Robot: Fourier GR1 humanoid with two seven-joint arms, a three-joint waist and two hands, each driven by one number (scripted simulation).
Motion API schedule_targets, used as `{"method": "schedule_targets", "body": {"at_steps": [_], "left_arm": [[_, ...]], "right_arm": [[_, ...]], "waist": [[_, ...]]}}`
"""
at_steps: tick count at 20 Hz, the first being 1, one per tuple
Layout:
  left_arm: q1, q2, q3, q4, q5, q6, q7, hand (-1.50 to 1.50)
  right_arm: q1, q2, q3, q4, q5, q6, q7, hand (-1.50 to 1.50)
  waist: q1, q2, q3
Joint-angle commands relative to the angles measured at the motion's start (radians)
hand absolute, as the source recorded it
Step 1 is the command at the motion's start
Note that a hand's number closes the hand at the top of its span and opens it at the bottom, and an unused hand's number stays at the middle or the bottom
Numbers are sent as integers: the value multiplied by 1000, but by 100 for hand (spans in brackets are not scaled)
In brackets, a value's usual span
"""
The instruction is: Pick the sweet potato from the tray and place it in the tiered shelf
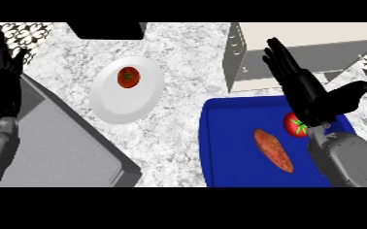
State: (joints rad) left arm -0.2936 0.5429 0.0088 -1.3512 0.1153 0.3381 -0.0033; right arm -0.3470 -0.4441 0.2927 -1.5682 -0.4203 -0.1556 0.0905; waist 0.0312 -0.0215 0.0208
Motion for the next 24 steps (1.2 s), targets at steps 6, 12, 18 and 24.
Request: {"method": "schedule_targets", "body": {"at_steps": [6, 12, 18, 24], "left_arm": [[169, -154, -77, 71, 156, -137, 168, 0], [152, -180, -68, 71, 205, -198, 212, 0], [147, -187, -58, 65, 212, -225, 238, 0], [136, -183, -32, 89, 212, -246, 254, 0]], "right_arm": [[11, -232, -164, 76, -30, 305, -236, 150], [113, -314, -111, 286, 70, 355, -236, -150], [100, -403, -94, 322, 70, 591, -384, -150], [77, -515, -66, 323, 99, 783, -447, -150]], "waist": [[-43, 47, -17], [-33, 58, -16], [-16, 47, -16], [-25, 37, -22]]}}
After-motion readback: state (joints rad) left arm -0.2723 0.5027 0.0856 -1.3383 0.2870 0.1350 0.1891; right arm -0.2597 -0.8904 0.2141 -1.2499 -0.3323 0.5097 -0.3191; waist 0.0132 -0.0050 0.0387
